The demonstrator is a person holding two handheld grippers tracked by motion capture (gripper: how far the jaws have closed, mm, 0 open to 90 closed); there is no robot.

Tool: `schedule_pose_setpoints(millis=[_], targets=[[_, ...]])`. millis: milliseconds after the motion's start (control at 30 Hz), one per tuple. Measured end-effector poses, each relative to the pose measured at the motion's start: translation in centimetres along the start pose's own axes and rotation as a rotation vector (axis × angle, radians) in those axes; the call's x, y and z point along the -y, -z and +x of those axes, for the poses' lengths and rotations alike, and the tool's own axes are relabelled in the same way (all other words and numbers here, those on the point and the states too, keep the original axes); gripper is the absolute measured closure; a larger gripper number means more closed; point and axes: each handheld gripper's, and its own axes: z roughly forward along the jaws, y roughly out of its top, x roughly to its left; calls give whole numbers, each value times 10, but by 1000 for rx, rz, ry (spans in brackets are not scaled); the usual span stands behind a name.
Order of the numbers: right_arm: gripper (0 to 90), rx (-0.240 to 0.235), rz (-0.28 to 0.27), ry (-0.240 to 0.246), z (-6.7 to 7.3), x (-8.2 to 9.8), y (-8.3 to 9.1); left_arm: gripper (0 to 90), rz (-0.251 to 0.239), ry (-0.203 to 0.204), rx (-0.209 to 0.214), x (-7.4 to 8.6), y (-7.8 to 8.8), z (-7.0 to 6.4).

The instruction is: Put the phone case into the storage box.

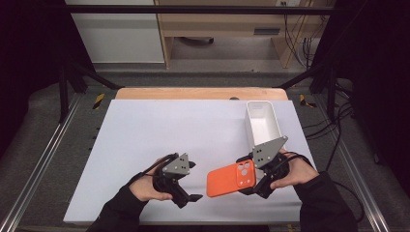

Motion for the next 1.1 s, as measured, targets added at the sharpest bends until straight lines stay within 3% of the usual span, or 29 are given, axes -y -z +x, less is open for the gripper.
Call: schedule_pose_setpoints(millis=[467, 600, 1100], targets=[[163, -17, 97, 23, -5, -19, -5, 0, 35, 34, -17, 1, -4, 2], [163, -26, 137, 30, -7, -24, -10, 0, 31, 48, -2, 0, -6, 2], [163, -42, 203, 43, -10, -36, -22, 0, 79, 9, 34, -3, -15, -1]])
